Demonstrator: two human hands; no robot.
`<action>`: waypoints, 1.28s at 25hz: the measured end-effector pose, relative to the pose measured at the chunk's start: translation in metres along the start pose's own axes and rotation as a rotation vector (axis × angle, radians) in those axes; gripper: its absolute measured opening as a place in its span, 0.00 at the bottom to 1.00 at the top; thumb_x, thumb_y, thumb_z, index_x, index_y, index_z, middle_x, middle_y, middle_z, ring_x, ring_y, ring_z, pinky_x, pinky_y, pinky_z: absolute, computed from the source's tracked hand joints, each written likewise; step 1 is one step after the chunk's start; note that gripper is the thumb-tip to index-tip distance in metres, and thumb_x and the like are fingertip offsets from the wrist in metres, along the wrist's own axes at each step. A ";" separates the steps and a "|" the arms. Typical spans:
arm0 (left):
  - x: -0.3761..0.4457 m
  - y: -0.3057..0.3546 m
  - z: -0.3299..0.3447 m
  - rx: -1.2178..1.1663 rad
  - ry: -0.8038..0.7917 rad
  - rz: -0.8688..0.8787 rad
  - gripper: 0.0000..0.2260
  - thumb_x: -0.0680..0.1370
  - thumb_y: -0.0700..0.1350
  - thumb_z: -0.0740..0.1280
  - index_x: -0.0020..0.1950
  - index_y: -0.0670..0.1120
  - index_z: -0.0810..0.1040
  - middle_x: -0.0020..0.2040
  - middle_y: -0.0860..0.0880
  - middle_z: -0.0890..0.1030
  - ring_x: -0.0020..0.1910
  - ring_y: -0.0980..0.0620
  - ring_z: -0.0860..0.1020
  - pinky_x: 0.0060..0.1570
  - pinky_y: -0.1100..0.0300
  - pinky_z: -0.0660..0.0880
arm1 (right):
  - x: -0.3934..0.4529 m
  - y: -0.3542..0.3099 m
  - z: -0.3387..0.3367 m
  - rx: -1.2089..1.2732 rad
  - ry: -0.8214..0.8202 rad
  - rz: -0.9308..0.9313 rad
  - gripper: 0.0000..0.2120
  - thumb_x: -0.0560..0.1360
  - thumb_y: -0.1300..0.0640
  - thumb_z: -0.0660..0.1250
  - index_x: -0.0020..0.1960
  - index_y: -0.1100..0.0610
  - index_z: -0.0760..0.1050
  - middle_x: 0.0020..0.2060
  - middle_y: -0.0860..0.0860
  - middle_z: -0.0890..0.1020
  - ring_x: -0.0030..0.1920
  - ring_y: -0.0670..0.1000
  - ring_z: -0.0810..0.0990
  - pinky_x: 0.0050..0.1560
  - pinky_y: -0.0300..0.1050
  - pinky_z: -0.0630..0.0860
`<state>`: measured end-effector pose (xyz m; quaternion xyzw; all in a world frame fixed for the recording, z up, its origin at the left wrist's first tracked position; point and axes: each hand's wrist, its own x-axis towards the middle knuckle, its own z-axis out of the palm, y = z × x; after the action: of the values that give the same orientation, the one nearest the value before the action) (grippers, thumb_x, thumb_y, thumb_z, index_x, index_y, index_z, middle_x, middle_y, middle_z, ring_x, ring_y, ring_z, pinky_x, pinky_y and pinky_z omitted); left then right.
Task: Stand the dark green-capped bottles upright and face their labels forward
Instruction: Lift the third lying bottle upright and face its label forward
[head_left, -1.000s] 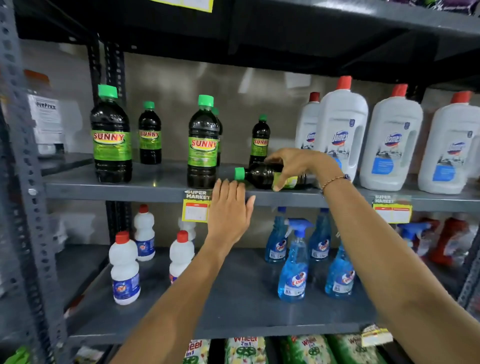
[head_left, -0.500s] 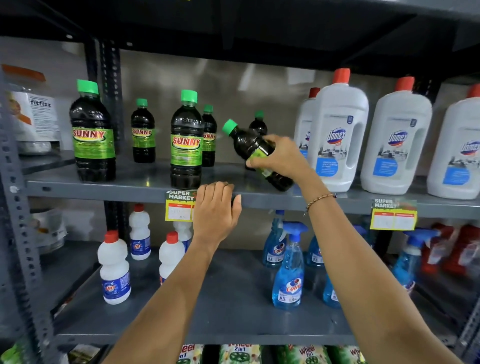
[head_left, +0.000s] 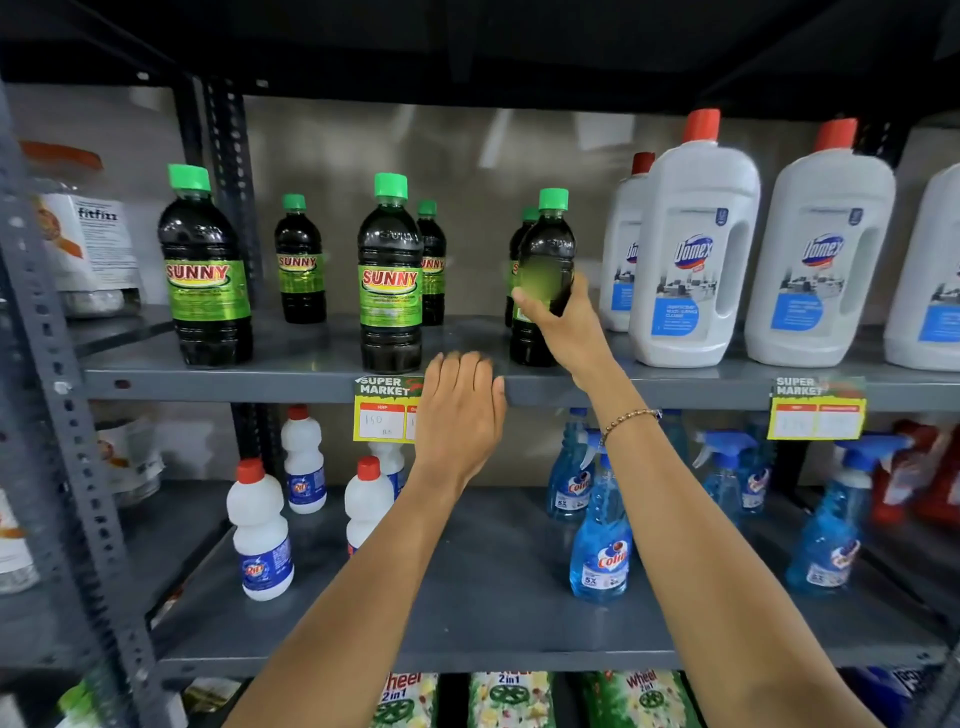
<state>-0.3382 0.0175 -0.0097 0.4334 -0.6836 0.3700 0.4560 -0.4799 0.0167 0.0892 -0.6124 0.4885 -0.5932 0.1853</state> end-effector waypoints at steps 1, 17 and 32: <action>0.001 0.000 -0.001 -0.011 -0.003 -0.006 0.16 0.81 0.46 0.52 0.51 0.40 0.77 0.48 0.42 0.79 0.46 0.40 0.77 0.54 0.49 0.67 | -0.001 0.002 0.000 0.002 -0.007 0.010 0.34 0.71 0.43 0.71 0.70 0.55 0.61 0.59 0.48 0.76 0.59 0.48 0.74 0.56 0.42 0.70; -0.002 -0.003 -0.002 -0.023 0.027 0.016 0.14 0.81 0.46 0.54 0.53 0.39 0.76 0.47 0.43 0.79 0.43 0.42 0.75 0.50 0.50 0.68 | -0.002 0.001 -0.007 0.173 -0.053 0.184 0.27 0.68 0.52 0.72 0.64 0.56 0.69 0.56 0.52 0.79 0.58 0.52 0.78 0.57 0.46 0.74; -0.002 -0.003 -0.006 -0.085 0.032 -0.011 0.14 0.81 0.46 0.55 0.54 0.40 0.77 0.49 0.44 0.80 0.47 0.43 0.77 0.53 0.51 0.68 | -0.009 -0.003 -0.006 -0.020 0.002 0.148 0.38 0.67 0.57 0.77 0.68 0.60 0.58 0.56 0.52 0.74 0.56 0.50 0.75 0.52 0.41 0.70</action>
<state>-0.3334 0.0226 -0.0098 0.4114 -0.6891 0.3447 0.4869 -0.4824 0.0279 0.0880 -0.5759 0.5385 -0.5735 0.2224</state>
